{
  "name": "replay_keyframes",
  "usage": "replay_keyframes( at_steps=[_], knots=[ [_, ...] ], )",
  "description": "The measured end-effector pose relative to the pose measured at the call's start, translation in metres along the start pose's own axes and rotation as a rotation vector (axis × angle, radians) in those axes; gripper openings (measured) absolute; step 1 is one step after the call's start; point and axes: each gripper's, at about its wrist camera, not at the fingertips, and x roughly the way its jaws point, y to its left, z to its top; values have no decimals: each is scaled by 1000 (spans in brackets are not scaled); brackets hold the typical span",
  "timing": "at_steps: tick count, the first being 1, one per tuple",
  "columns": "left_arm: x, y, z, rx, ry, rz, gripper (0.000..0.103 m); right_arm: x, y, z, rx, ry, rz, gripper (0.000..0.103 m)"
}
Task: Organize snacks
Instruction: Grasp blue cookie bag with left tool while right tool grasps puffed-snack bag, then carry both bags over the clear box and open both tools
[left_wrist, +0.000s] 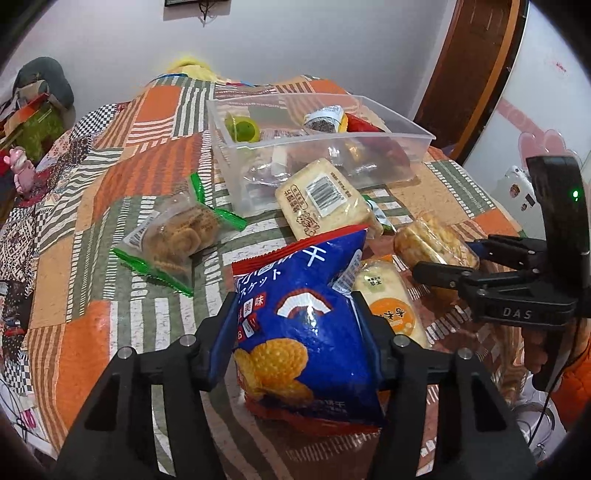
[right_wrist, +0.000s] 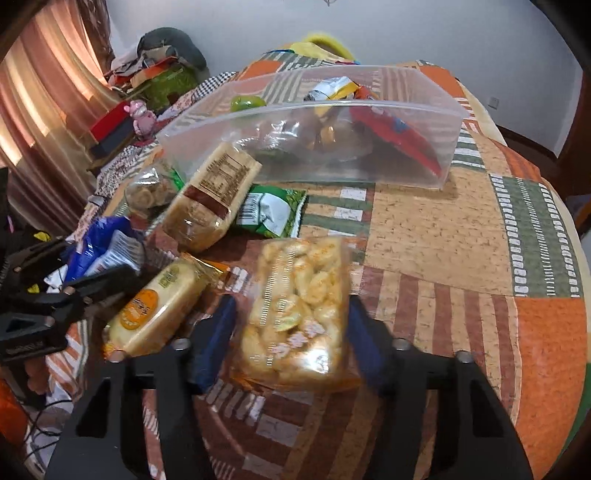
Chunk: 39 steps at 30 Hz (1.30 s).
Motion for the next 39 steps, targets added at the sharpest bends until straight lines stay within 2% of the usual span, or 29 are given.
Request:
replay_keyframes(
  at_steps=[11, 24, 32, 39],
  knots=[
    [-26, 9, 15, -28, -72, 10, 56, -21, -1, 4, -26, -70, -13, 44],
    [-55, -1, 75, 5, -227, 8, 56, -51, 6, 43, -45, -208, -23, 44],
    [-39, -5, 112, 18, -258, 5, 56, -57, -1, 87, -35, -298, -34, 44],
    [-5, -1, 142, 6, -250, 14, 56, -42, -15, 112, -13, -305, -53, 44]
  ],
)
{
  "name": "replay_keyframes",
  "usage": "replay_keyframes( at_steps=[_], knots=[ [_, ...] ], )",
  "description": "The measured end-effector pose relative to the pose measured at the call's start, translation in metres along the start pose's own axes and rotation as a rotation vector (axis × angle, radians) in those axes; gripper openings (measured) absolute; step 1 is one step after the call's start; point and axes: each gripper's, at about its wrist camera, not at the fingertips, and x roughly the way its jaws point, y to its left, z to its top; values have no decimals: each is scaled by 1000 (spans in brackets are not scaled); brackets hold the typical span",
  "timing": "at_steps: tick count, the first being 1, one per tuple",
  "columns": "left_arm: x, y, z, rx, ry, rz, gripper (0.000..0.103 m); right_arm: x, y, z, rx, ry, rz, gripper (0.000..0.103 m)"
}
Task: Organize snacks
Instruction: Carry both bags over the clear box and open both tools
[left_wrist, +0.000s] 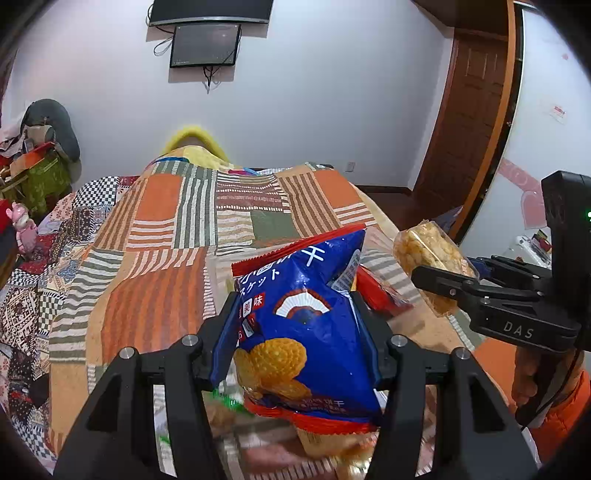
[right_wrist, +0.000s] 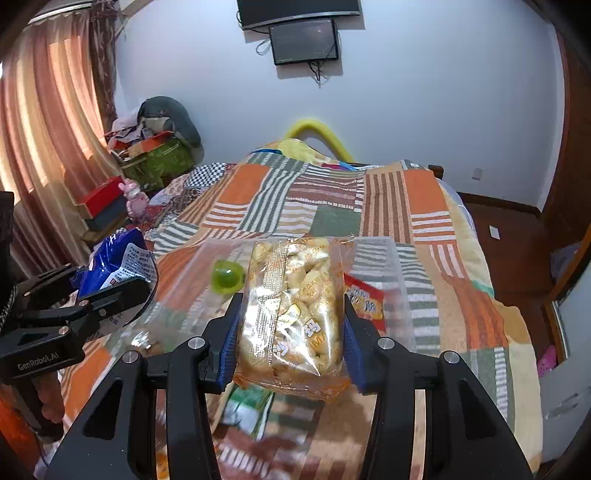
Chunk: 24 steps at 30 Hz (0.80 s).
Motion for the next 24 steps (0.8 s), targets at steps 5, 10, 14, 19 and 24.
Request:
replay_keyframes(
  at_steps=[5, 10, 14, 19, 24],
  knots=[
    [35, 2, 5, 6, 33, 7, 56, 21, -15, 6, 25, 21, -12, 44],
    [65, 5, 6, -12, 63, -1, 56, 43, -28, 11, 35, 50, -34, 44],
    [84, 5, 7, -14, 87, -1, 56, 58, -35, 12, 45, 70, -42, 44],
    [99, 3, 7, -15, 105, -2, 56, 70, -39, 13, 49, 93, -35, 44],
    [105, 4, 6, -27, 129, 11, 58, 70, -38, 10, 30, 111, -52, 48]
  ],
)
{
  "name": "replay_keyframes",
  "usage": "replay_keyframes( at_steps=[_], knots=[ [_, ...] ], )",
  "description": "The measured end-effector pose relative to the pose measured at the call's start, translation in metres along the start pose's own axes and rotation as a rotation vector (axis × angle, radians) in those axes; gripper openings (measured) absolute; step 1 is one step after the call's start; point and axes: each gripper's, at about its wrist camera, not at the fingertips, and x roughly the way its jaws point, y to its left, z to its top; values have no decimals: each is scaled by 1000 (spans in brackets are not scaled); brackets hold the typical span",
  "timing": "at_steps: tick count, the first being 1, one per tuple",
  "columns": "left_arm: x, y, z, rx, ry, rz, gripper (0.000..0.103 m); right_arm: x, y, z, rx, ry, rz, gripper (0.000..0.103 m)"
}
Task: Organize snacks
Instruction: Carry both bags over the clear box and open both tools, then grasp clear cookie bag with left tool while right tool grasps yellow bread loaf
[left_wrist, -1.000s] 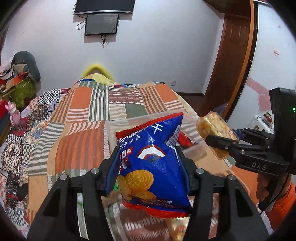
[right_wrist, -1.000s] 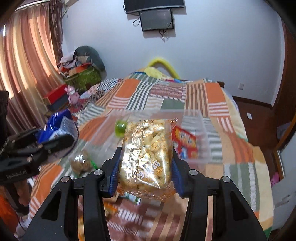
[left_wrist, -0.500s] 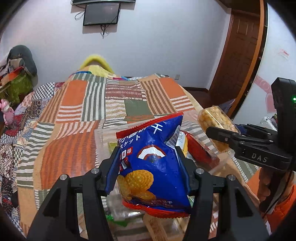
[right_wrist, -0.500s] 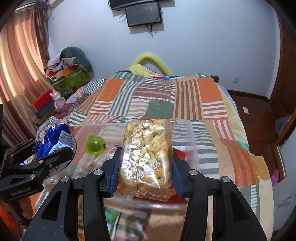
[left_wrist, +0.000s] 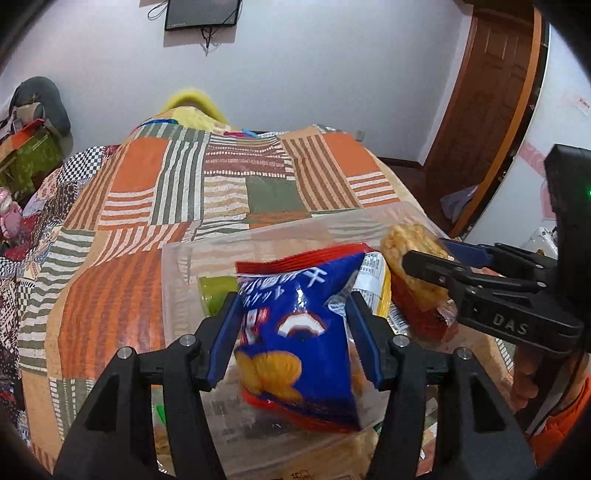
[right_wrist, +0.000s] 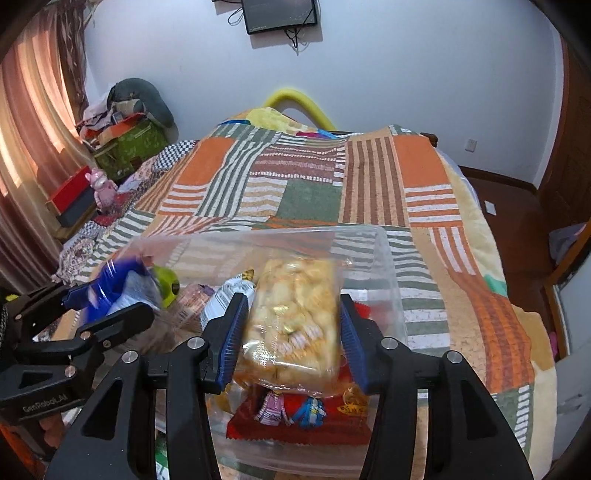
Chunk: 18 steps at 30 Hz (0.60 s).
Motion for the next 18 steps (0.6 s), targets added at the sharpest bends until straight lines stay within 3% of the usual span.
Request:
replay_keyframes(
  at_steps=[5, 18],
  knots=[
    [-10, 1, 0, -8, -4, 2, 62, -16, -3, -1, 9, -18, 16, 59],
    [-98, 3, -5, 0, -109, 13, 70, -71, 19, -9, -40, -85, 60, 61]
  ],
)
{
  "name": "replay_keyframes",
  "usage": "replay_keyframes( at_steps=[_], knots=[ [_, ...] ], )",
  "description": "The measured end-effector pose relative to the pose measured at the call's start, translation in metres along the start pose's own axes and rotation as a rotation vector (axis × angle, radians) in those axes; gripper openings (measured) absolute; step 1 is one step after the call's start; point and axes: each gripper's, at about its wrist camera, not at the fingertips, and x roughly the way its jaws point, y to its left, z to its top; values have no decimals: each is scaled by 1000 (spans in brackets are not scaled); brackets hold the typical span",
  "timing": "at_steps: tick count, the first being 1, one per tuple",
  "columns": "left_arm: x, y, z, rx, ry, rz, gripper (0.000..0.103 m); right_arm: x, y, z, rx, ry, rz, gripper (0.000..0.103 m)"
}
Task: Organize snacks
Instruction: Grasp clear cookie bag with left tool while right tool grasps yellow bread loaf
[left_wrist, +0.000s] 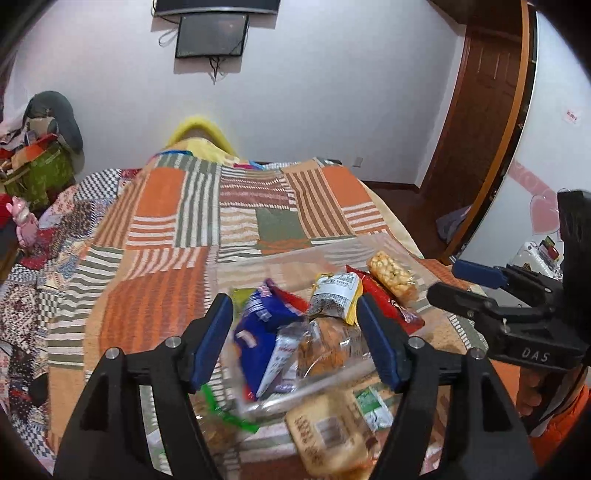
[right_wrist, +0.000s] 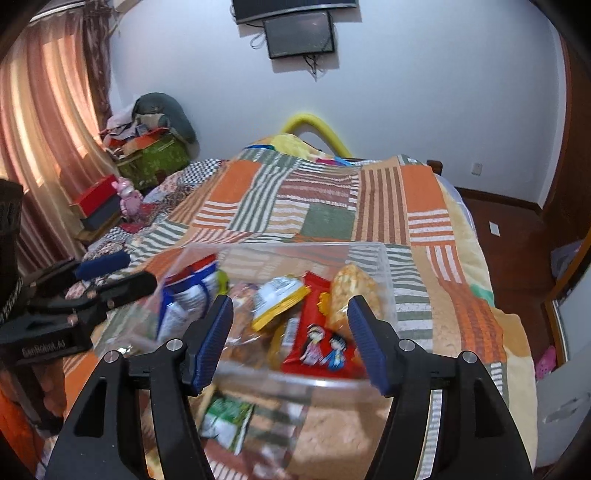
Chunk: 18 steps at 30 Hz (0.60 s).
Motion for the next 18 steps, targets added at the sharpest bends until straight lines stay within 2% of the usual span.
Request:
replay_keyframes(
  at_steps=[9, 15, 18],
  knots=[
    [-36, 33, -23, 16, 30, 83, 73, -10, 26, -19, -27, 27, 50, 61],
    [-32, 67, -48, -4, 101, 132, 73, 0, 38, -33, -19, 69, 81, 62],
    [-23, 80, -62, -23, 139, 128, 73, 10, 45, -39, -13, 96, 91, 62]
  ],
)
